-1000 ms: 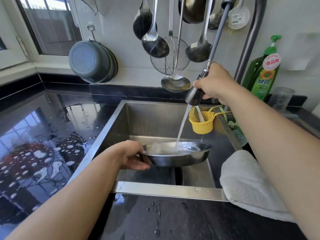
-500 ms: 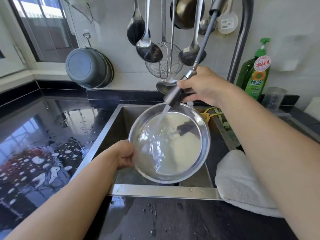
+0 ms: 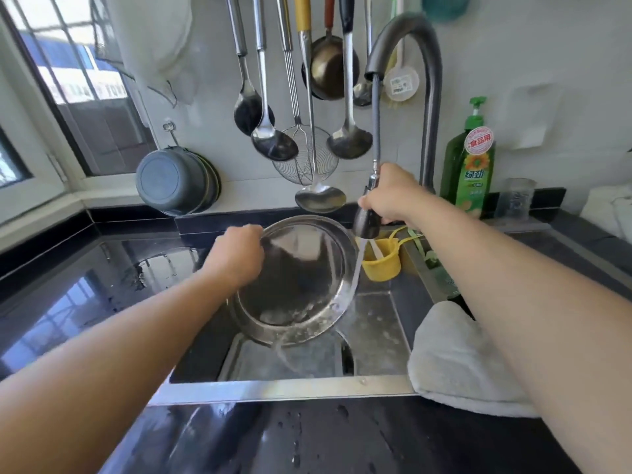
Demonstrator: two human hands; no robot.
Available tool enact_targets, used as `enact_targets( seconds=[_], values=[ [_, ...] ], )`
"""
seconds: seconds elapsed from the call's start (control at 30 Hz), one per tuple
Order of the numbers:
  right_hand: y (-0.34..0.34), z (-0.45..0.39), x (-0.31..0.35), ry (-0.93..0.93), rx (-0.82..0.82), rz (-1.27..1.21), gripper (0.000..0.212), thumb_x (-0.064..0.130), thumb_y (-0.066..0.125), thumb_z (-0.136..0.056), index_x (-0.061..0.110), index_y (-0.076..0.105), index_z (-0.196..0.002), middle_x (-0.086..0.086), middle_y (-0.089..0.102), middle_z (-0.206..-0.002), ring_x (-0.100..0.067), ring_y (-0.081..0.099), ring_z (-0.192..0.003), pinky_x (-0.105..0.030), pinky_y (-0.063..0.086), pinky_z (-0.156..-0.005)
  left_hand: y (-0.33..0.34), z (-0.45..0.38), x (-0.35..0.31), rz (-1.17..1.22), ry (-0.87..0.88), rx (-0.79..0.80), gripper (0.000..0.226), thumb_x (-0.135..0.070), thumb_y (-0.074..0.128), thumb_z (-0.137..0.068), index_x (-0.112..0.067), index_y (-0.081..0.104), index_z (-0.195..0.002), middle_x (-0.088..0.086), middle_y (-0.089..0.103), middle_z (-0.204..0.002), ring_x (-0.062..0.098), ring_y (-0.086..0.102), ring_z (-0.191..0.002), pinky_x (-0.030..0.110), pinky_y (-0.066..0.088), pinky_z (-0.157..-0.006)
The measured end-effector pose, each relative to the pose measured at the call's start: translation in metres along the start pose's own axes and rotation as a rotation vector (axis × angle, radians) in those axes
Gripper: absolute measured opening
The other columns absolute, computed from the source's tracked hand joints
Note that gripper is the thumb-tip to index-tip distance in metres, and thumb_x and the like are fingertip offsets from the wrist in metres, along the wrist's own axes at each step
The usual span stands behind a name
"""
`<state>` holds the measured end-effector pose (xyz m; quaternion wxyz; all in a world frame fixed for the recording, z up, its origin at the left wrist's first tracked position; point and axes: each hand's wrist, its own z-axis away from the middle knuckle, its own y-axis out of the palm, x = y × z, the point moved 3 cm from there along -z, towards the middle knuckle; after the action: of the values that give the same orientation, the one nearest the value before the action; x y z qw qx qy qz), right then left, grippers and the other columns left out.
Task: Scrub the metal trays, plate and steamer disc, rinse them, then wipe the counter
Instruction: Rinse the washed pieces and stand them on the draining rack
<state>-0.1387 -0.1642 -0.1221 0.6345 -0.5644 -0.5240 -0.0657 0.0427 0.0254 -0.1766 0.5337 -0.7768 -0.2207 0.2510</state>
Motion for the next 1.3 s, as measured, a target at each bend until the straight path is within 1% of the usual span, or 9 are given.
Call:
enact_targets(
  seconds=[0.17, 0.33, 0.57, 0.7, 0.83, 0.93, 1.0, 1.1, 1.3],
  values=[
    [-0.014, 0.0, -0.006, -0.001, 0.021, 0.121, 0.037, 0.012, 0.071, -0.091, 0.011, 0.048, -0.119, -0.013, 0.058, -0.108, -0.03, 0.062, -0.094, -0.047, 0.06, -0.083, -0.03, -0.015, -0.026, -0.329, 0.38, -0.096, 0.034, -0.004, 0.047, -0.094, -0.015, 0.06, -0.123, 0.011, 0.064, -0.105, 0.04, 0.066, -0.093, 0.043, 0.049, -0.074],
    [-0.025, 0.003, -0.009, -0.004, 0.043, 0.11, 0.033, 0.013, 0.071, -0.092, 0.011, 0.049, -0.117, -0.012, 0.059, -0.105, -0.03, 0.064, -0.09, -0.036, 0.058, -0.065, -0.028, -0.014, -0.016, -0.385, 0.433, -0.135, 0.035, -0.004, 0.051, -0.093, -0.015, 0.058, -0.126, 0.011, 0.065, -0.101, 0.041, 0.067, -0.088, 0.043, 0.048, -0.07],
    [-0.004, -0.002, -0.008, -0.018, 0.016, -0.065, 0.038, 0.014, 0.074, -0.088, 0.012, 0.05, -0.117, -0.01, 0.058, -0.11, -0.029, 0.062, -0.097, -0.044, 0.062, -0.078, 0.002, -0.012, -0.003, -0.083, -0.056, 0.092, 0.02, -0.008, 0.05, -0.094, -0.01, 0.062, -0.109, 0.019, 0.065, -0.106, 0.043, 0.064, -0.098, 0.043, 0.053, -0.08],
    [0.007, -0.011, -0.007, -0.069, -0.111, -0.03, 0.043, 0.018, 0.075, -0.089, 0.015, 0.047, -0.121, -0.003, 0.056, -0.102, -0.023, 0.057, -0.092, -0.03, 0.044, -0.067, 0.044, -0.004, 0.02, 0.156, -0.271, 0.243, 0.02, -0.009, 0.052, -0.094, -0.003, 0.065, -0.107, 0.014, 0.066, -0.095, 0.033, 0.065, -0.083, 0.04, 0.057, -0.07],
    [0.024, -0.017, -0.002, -0.072, -0.143, -0.167, 0.041, 0.018, 0.075, -0.087, 0.015, 0.048, -0.118, 0.002, 0.053, -0.094, -0.023, 0.058, -0.094, -0.036, 0.05, -0.079, 0.081, 0.023, 0.038, 0.639, -0.568, 0.353, 0.017, 0.008, 0.048, -0.092, 0.007, 0.058, -0.106, 0.024, 0.068, -0.092, 0.037, 0.07, -0.064, 0.046, 0.059, -0.044],
    [0.035, -0.02, 0.005, -0.083, -0.107, -0.317, 0.042, 0.017, 0.077, -0.082, 0.02, 0.05, -0.114, 0.0, 0.06, -0.101, -0.026, 0.063, -0.101, -0.046, 0.058, -0.088, 0.097, 0.048, 0.034, 0.949, -0.744, 0.413, 0.024, 0.022, 0.04, -0.089, 0.013, 0.06, -0.1, 0.021, 0.067, -0.071, 0.034, 0.066, -0.053, 0.044, 0.054, -0.035],
    [0.041, -0.019, 0.011, -0.08, -0.035, -0.423, 0.041, 0.011, 0.076, -0.085, 0.018, 0.05, -0.115, -0.005, 0.062, -0.109, -0.027, 0.065, -0.102, -0.05, 0.061, -0.085, 0.109, 0.059, 0.034, 1.153, -0.885, 0.478, 0.033, 0.025, 0.029, -0.092, 0.01, 0.058, -0.098, 0.021, 0.069, -0.073, 0.039, 0.069, -0.068, 0.048, 0.058, -0.043],
    [0.042, -0.014, 0.02, -0.066, 0.108, -0.555, 0.037, 0.002, 0.071, -0.091, 0.009, 0.048, -0.119, -0.011, 0.062, -0.116, -0.028, 0.067, -0.104, -0.05, 0.061, -0.085, 0.128, 0.063, 0.035, 1.288, -1.043, 0.496, 0.042, 0.023, 0.02, -0.093, 0.005, 0.055, -0.107, 0.025, 0.062, -0.102, 0.048, 0.064, -0.106, 0.062, 0.056, -0.082],
    [0.02, 0.003, 0.014, -0.076, 0.301, -0.551, 0.018, -0.003, 0.065, -0.095, 0.008, 0.053, -0.102, -0.011, 0.065, -0.103, -0.028, 0.071, -0.097, -0.044, 0.064, -0.077, 0.149, 0.041, 0.05, 1.299, -0.984, 0.349, 0.05, 0.02, 0.025, -0.09, -0.002, 0.06, -0.118, 0.022, 0.069, -0.1, 0.035, 0.074, -0.086, 0.061, 0.061, -0.076]
  ],
)
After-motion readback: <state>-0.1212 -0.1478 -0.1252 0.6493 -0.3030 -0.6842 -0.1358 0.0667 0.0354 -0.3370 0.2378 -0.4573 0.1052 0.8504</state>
